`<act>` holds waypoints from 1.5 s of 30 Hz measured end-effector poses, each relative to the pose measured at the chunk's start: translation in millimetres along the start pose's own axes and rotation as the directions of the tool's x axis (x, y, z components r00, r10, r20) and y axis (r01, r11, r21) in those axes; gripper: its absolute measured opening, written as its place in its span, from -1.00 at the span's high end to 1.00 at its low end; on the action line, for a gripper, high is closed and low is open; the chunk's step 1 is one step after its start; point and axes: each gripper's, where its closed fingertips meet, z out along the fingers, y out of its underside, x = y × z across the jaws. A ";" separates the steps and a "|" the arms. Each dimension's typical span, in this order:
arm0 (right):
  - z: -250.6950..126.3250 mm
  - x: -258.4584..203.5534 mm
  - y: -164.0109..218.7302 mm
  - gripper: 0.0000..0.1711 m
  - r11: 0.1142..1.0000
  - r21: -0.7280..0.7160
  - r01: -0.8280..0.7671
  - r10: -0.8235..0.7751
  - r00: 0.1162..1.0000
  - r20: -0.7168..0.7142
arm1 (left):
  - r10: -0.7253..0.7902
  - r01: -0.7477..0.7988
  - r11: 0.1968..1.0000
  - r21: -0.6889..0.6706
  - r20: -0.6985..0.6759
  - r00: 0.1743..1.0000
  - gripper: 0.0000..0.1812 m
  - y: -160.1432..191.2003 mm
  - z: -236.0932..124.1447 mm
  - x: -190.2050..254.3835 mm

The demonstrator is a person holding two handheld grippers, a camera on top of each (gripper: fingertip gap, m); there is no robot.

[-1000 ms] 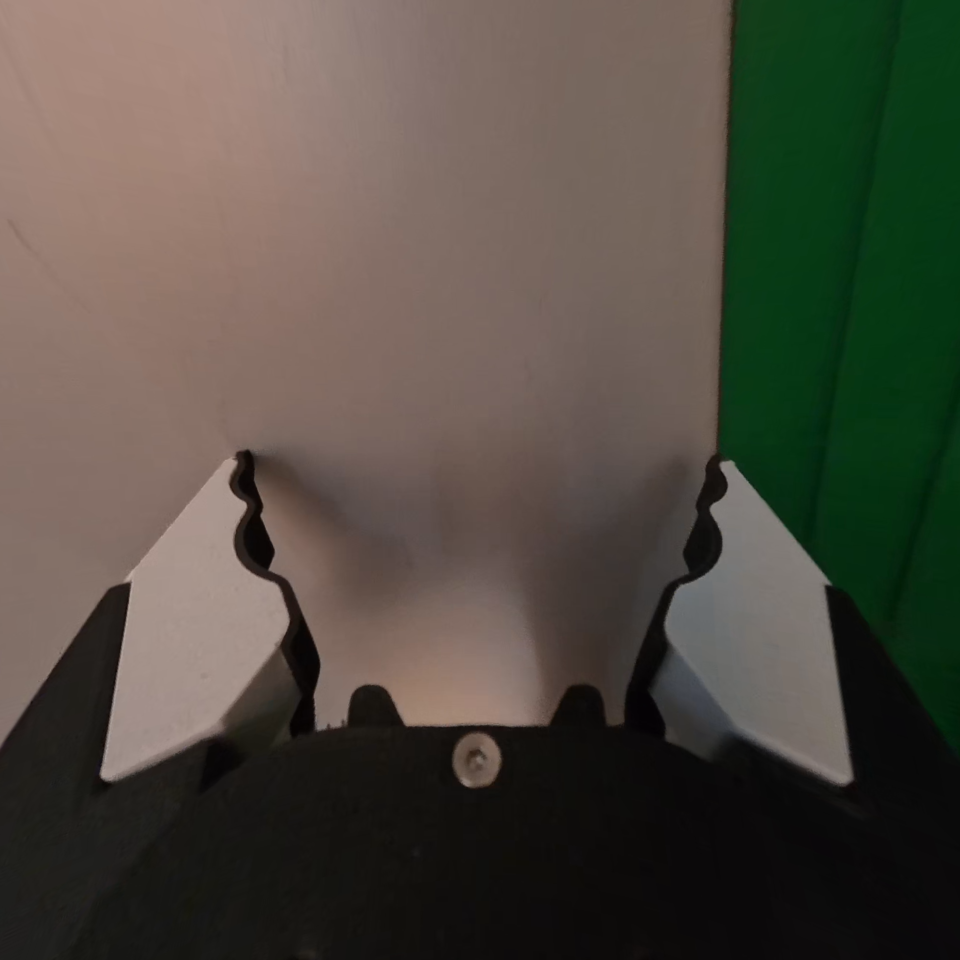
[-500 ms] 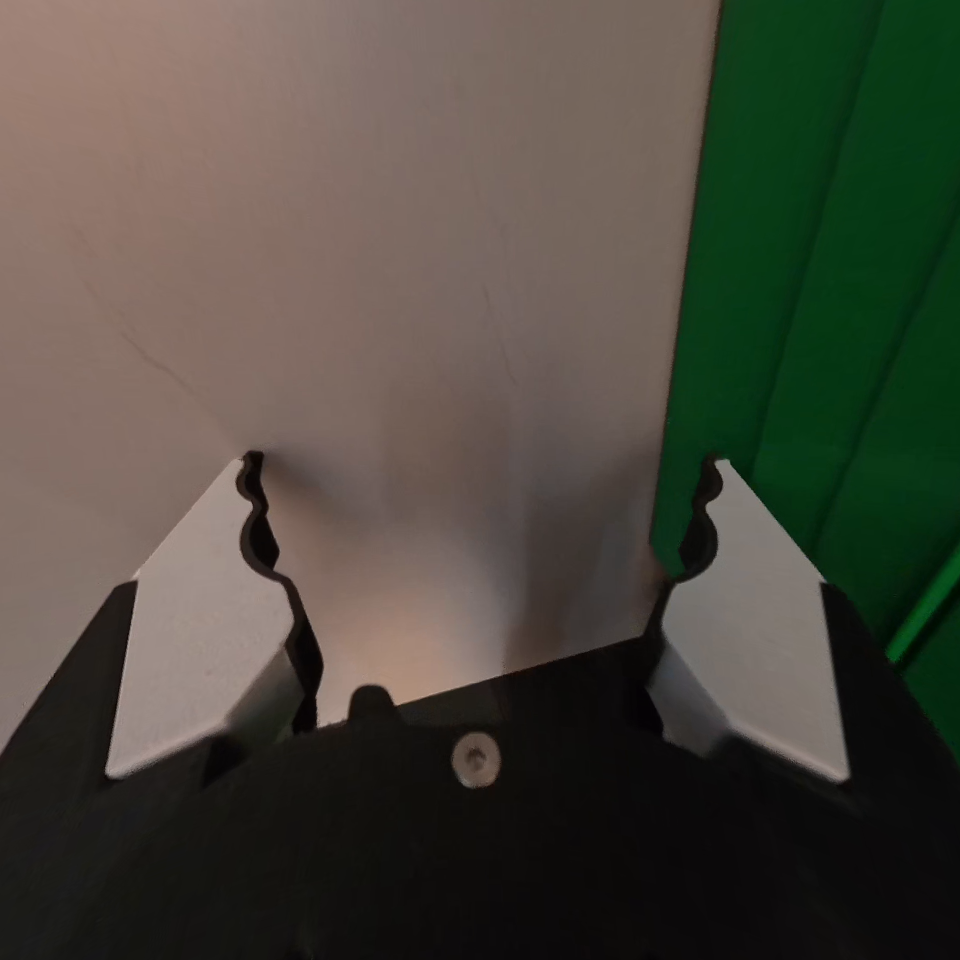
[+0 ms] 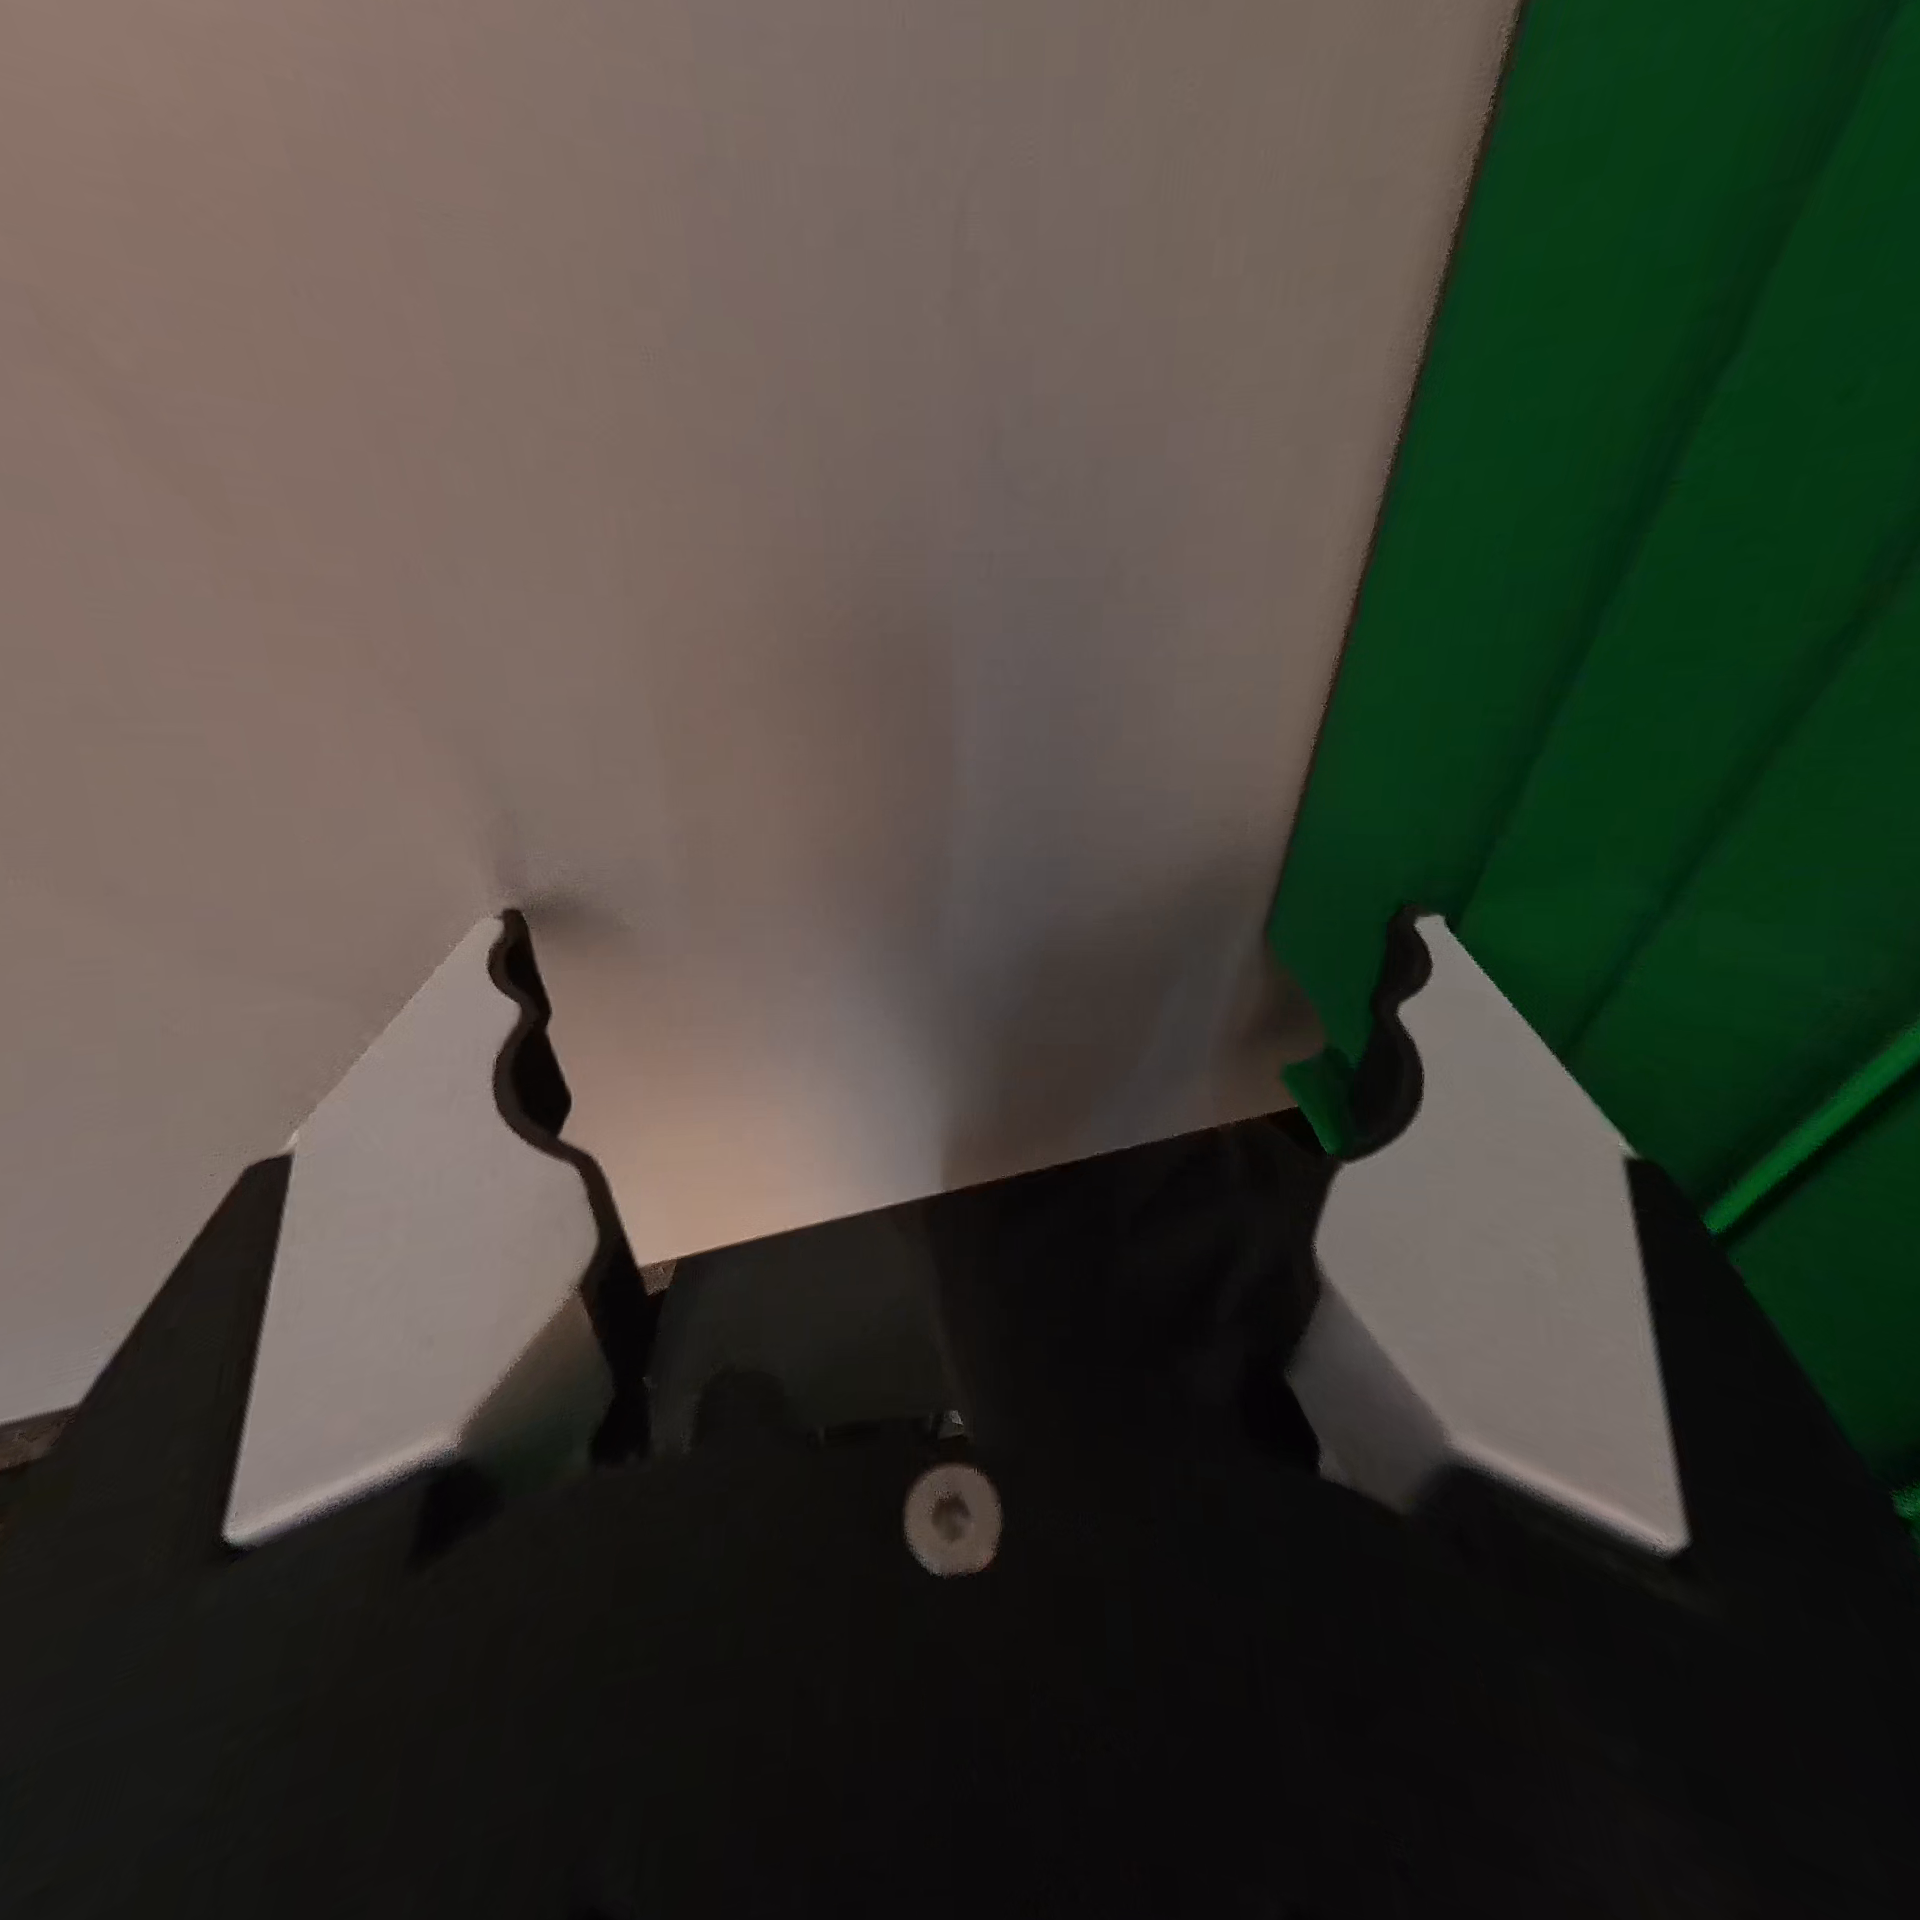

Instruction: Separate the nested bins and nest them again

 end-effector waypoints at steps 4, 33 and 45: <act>-1.5 4.0 1.7 -0.28 0.999 0.013 -0.047 0.047 0.998 -0.033 | -0.007 0.007 1.000 -0.017 0.003 1.000 -0.66 5.7 -0.8 -0.9; -16.1 17.5 -11.0 0.04 0.997 0.017 -0.076 0.076 0.995 -0.056 | -0.037 0.039 0.999 0.034 -0.039 0.999 -0.72 26.3 -20.2 4.7; -26.0 18.6 -22.1 0.00 0.995 0.013 -0.102 0.102 0.992 -0.075 | 0.005 -0.002 0.999 0.051 -0.048 0.999 -0.61 37.2 -26.6 0.6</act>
